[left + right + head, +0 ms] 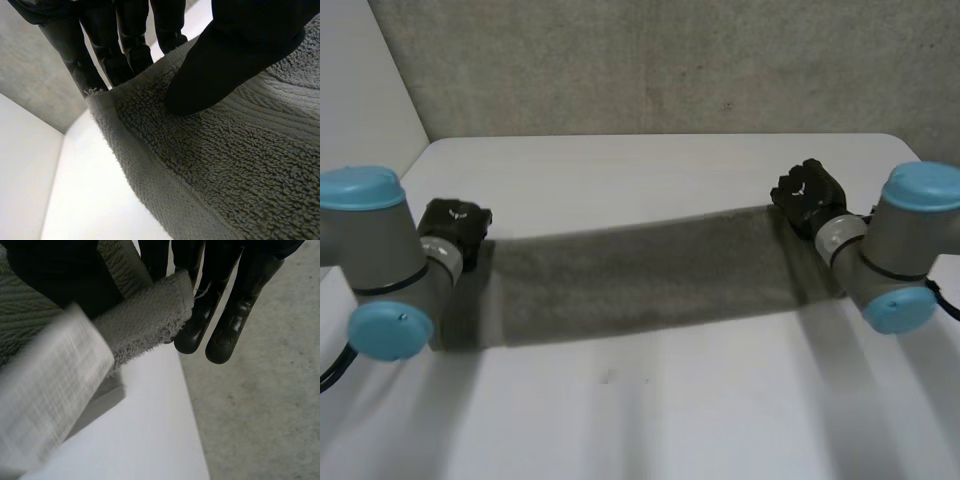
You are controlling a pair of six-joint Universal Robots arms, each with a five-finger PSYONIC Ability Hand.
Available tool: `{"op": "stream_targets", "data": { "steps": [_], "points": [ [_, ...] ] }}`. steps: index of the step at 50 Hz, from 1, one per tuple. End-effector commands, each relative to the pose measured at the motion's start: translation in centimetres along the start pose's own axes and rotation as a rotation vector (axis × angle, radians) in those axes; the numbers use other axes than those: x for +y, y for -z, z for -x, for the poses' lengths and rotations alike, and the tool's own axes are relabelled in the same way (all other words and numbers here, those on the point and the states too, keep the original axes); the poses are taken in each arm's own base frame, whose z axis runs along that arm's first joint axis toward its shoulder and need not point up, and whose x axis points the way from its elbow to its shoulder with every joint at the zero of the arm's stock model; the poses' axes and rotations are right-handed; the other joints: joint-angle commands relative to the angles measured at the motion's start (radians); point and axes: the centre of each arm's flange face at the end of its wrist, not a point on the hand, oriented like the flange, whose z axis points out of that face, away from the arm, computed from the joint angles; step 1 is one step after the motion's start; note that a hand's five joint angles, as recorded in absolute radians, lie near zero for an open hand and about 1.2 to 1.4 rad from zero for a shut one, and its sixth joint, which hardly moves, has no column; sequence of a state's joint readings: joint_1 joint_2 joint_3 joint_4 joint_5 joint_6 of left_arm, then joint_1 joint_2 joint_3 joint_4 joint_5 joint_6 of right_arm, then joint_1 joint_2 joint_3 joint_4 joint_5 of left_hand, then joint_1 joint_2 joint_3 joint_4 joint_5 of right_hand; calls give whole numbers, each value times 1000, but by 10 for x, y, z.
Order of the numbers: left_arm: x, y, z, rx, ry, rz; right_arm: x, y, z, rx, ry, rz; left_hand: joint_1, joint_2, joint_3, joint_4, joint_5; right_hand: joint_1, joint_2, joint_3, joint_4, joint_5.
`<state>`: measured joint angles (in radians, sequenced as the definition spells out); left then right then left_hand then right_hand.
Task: Fold the laundry
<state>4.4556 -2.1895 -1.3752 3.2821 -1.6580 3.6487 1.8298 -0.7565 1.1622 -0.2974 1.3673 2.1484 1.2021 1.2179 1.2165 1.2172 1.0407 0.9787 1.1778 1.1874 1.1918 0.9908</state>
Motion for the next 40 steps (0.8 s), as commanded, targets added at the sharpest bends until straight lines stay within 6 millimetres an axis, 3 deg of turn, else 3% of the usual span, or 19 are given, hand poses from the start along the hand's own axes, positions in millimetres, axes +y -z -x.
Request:
{"op": "stream_targets", "data": {
  "steps": [1,5,6,7,8,9,10,16,18,20,23,25,30,33,35,38,40],
  "points": [
    [-3,-29,-3,-39,3,-58,18,-34,16,65,15,-42,194,178,180,179,181,418,218,209,204,231],
    [-4,-38,-13,-35,1,-94,23,-45,21,77,-1,-65,194,178,180,179,181,340,141,131,127,153],
    [-5,-39,-16,-33,0,-103,23,-45,21,77,-1,-65,-53,-68,-67,-68,-66,339,140,131,126,153],
    [-5,-39,-16,-33,0,-103,22,-47,19,89,-21,-71,-55,-71,-69,-70,-68,-178,-377,-387,-391,-365],
    [-6,-39,-17,-38,1,-115,22,-47,19,89,-21,-71,-558,-574,-572,-573,-571,-183,-382,-392,-396,-370],
    [-6,-39,-17,-38,1,-115,21,-49,16,102,-52,-83,-563,-579,-577,-578,-576,-657,-856,-866,-870,-844],
    [-6,-39,-18,-43,1,-117,18,-50,12,119,-94,-97,-1028,-1043,-1042,-1043,-1041,-804,-1003,-1013,-1017,-991],
    [-16,-25,-18,-34,5,-130,0,-40,-19,149,-280,-148,-1027,-1043,-1041,-1042,-1040,-804,-1003,-1013,-1017,-991],
    [-20,-17,-14,-39,6,-135,-18,-24,-41,147,-402,-188,-1027,-1043,-1041,-1042,-1040,-804,-1003,-1013,-1017,-991],
    [-28,1,-7,-42,9,-151,-27,-14,-51,142,-452,-208,-1027,-1043,-1041,-1042,-1040,-804,-1003,-1013,-1017,-991],
    [-31,10,-4,-42,11,-156,-37,5,-65,103,-512,-216,-1027,-1043,-1041,-1042,-1040,-804,-1003,-1013,-1017,-991],
    [-40,31,3,-50,34,-181,-36,16,-73,81,-525,-192,-1027,-1043,-1041,-1042,-1040,-804,-1003,-1013,-1017,-991],
    [-48,57,9,-51,124,-219,-21,45,-88,8,-604,-22,-1027,-1043,-1041,-1042,-1040,-804,-1003,-1013,-1017,-991],
    [-48,69,7,-38,201,-237,-8,60,-85,-65,-682,117,-1027,-1043,-1041,-1042,-1040,-804,-1003,-1013,-1017,-991],
    [-47,73,7,-33,239,-241,5,71,-80,-131,-739,226,-1027,-1043,-1041,-1042,-1040,-686,-885,-894,-899,-872],
    [-42,77,3,-20,295,-242,11,74,-75,-151,-756,264,-1027,-1043,-1041,-1042,-1040,-641,-840,-850,-854,-828],
    [-38,78,0,-11,310,-238,25,72,-65,-163,-772,301,-1027,-1043,-1041,-1042,-1040,-498,-697,-707,-711,-685]
  ]
}}
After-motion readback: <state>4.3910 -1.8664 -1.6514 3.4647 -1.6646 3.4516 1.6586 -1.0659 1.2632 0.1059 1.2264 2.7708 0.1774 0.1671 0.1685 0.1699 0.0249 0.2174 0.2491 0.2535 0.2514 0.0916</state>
